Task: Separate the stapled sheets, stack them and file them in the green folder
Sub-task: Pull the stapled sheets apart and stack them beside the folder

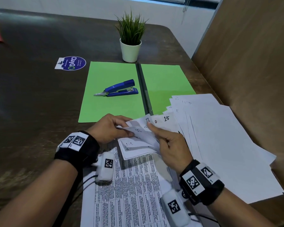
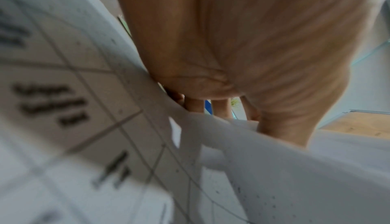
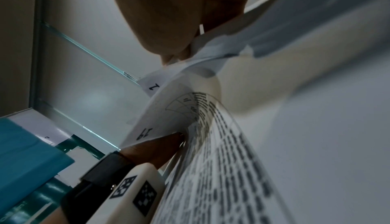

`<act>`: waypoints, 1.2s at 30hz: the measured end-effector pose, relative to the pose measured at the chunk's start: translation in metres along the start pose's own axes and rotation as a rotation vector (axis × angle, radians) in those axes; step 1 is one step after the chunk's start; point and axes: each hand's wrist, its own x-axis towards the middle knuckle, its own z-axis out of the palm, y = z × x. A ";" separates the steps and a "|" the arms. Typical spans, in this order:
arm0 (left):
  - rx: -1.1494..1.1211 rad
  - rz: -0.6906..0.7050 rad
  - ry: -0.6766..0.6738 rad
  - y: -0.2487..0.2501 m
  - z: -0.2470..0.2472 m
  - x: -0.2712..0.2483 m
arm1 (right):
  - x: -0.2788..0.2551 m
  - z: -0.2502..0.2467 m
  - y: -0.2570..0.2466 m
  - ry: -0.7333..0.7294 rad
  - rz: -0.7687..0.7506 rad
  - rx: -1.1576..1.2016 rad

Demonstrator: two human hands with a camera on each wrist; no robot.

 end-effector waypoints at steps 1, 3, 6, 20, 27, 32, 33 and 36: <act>-0.005 -0.003 -0.001 0.001 0.001 -0.001 | -0.001 0.000 -0.003 -0.013 0.015 0.042; -0.033 -0.011 -0.005 0.005 0.002 -0.003 | -0.001 0.000 -0.010 -0.048 0.051 0.094; 0.011 -0.038 -0.006 0.012 0.002 -0.008 | 0.000 0.000 -0.016 -0.032 0.050 0.153; -0.027 -0.024 0.004 0.009 0.005 -0.005 | 0.014 0.005 0.000 0.185 0.265 0.101; -0.011 0.021 0.000 0.011 0.005 -0.005 | 0.011 0.007 -0.003 0.111 0.203 0.054; -0.032 -0.024 -0.002 0.010 0.004 -0.005 | 0.010 0.006 -0.004 0.056 0.212 0.081; -0.051 -0.036 0.000 0.011 0.005 -0.005 | 0.010 0.007 -0.005 0.085 0.199 0.104; -0.153 -0.118 0.023 0.012 0.008 -0.006 | 0.008 0.009 -0.010 0.171 0.145 0.203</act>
